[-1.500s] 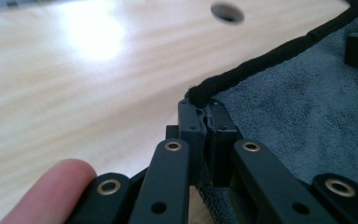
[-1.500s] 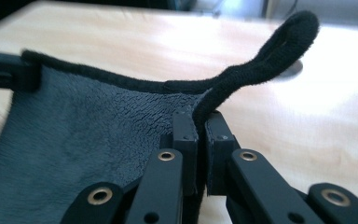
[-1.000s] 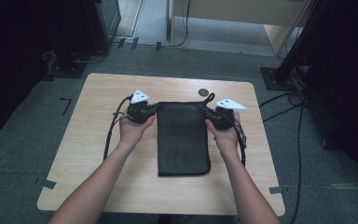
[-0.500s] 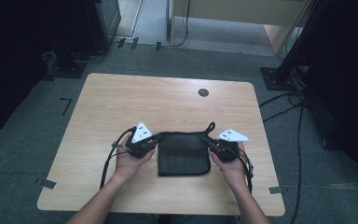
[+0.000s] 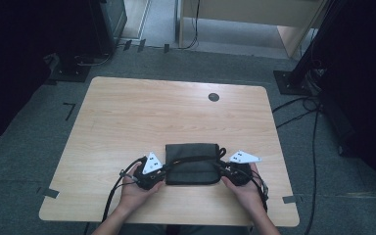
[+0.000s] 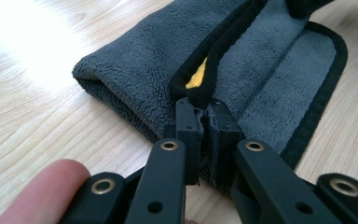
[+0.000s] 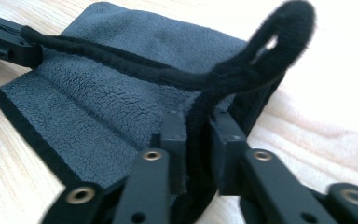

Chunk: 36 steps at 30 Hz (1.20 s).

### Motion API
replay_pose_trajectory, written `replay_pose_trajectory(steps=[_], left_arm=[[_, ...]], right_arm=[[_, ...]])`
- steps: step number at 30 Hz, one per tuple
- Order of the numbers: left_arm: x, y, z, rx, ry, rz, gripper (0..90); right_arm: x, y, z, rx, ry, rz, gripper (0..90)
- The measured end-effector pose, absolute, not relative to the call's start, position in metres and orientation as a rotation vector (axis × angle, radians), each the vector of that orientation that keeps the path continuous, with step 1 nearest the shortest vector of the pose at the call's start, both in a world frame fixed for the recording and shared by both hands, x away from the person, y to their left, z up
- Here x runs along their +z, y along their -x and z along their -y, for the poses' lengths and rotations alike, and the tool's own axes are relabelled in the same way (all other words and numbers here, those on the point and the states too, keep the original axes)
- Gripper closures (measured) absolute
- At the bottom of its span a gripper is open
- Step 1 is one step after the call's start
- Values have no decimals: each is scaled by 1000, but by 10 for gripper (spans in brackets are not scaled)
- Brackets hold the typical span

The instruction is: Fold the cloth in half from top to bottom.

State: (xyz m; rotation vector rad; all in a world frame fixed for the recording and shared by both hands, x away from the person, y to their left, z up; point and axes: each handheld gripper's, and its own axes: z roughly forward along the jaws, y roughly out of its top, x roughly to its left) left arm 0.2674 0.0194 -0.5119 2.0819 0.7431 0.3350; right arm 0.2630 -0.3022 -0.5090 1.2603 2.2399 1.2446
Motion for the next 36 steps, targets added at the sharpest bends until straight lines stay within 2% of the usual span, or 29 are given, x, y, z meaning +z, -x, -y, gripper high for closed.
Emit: replay_pose_trajectory(steps=[1, 3, 5, 7, 9, 10, 12, 16, 19, 22, 24, 27, 32, 36], left_arm=[[-511, -267, -20, 329, -2076, -753, 831], [-511, -266, -22, 309, -2063, -777, 731], [-512, -264, -23, 305, -2058, -767, 678], [-510, -263, -23, 305, -2052, -754, 689], [-510, -262, -23, 299, -2043, -751, 734], [-509, -261, -24, 309, -2046, -748, 784], [-509, -260, -27, 310, -2056, -743, 826], [-511, -258, -31, 294, -2092, -701, 838], [-511, -256, -32, 284, -2117, -668, 802], [-510, -257, -37, 201, -2122, -617, 647], [-509, -256, -42, 194, -2124, -567, 563], [-506, -260, -48, 153, -2073, -605, 512], [-504, -264, -53, 106, -1992, -669, 492], [-501, -262, -49, 107, -1922, -713, 496]], right_arm=[[-509, -263, 303, 1249, -1269, -2239, 720], [-507, -261, 306, 1278, -1287, -2230, 621], [-504, -260, 309, 1321, -1296, -2222, 584], [-501, -260, 311, 1356, -1306, -2197, 620], [-499, -259, 310, 1349, -1291, -2192, 728], [-497, -257, 309, 1345, -1269, -2199, 792], [-495, -255, 309, 1339, -1239, -2220, 830], [-493, -250, 318, 1333, -1218, -2243, 801], [-494, -247, 326, 1323, -1191, -2302, 758], [-497, -246, 334, 1275, -1183, -2347, 701], [-499, -247, 339, 1234, -1193, -2345, 665], [-501, -250, 347, 1201, -1213, -2359, 647], [-501, -251, 356, 1216, -1293, -2266, 667], [-488, -247, 341, 1335, -1306, -2146, 655]])
